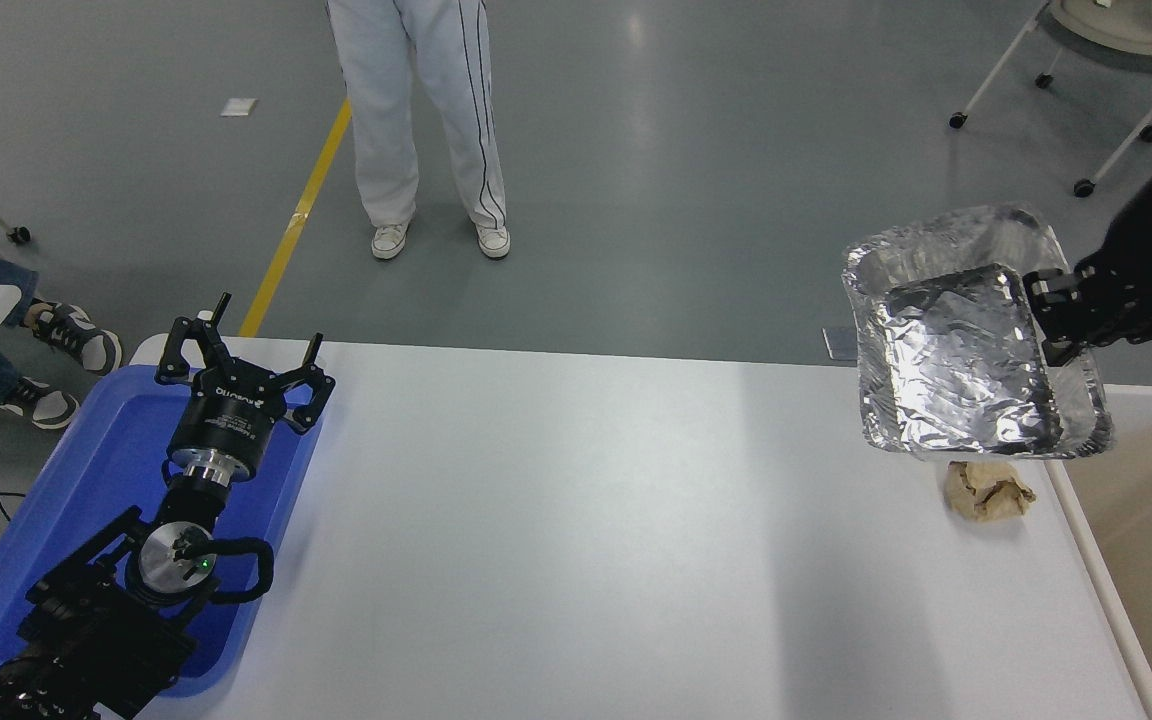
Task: Pick up foil plate and place in dustbin
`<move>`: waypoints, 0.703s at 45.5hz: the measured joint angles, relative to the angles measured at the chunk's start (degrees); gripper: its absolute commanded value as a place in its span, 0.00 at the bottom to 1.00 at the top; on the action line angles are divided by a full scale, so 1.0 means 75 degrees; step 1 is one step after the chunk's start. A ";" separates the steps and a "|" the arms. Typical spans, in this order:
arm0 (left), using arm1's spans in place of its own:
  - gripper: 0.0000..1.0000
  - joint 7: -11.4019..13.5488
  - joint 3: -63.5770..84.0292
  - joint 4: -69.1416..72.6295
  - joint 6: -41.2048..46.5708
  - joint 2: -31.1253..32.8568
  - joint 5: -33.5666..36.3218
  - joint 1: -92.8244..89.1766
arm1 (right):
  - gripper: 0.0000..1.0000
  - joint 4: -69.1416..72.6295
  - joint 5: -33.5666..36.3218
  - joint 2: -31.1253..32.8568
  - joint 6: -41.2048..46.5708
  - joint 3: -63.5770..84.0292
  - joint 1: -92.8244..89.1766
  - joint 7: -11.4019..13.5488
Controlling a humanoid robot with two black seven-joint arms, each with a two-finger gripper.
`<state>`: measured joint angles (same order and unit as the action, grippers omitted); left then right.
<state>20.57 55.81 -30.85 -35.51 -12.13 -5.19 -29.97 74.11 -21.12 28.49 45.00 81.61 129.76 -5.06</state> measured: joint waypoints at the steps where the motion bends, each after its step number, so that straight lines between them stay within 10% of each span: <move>1: 1.00 0.0000 0.0000 0.0000 0.0000 0.0000 0.0000 0.0000 | 0.00 -0.0044 -0.0037 0.0049 0.0000 0.0050 -0.0052 0.0002; 32: 1.00 0.0004 0.0000 0.0001 0.0000 0.0000 -0.0009 0.0000 | 0.00 -0.1564 -0.0899 0.1950 0.0000 0.0471 -0.1477 0.0000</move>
<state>20.60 55.81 -30.84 -35.51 -12.13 -5.26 -29.97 62.38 -27.87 43.12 45.00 85.14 118.68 -5.06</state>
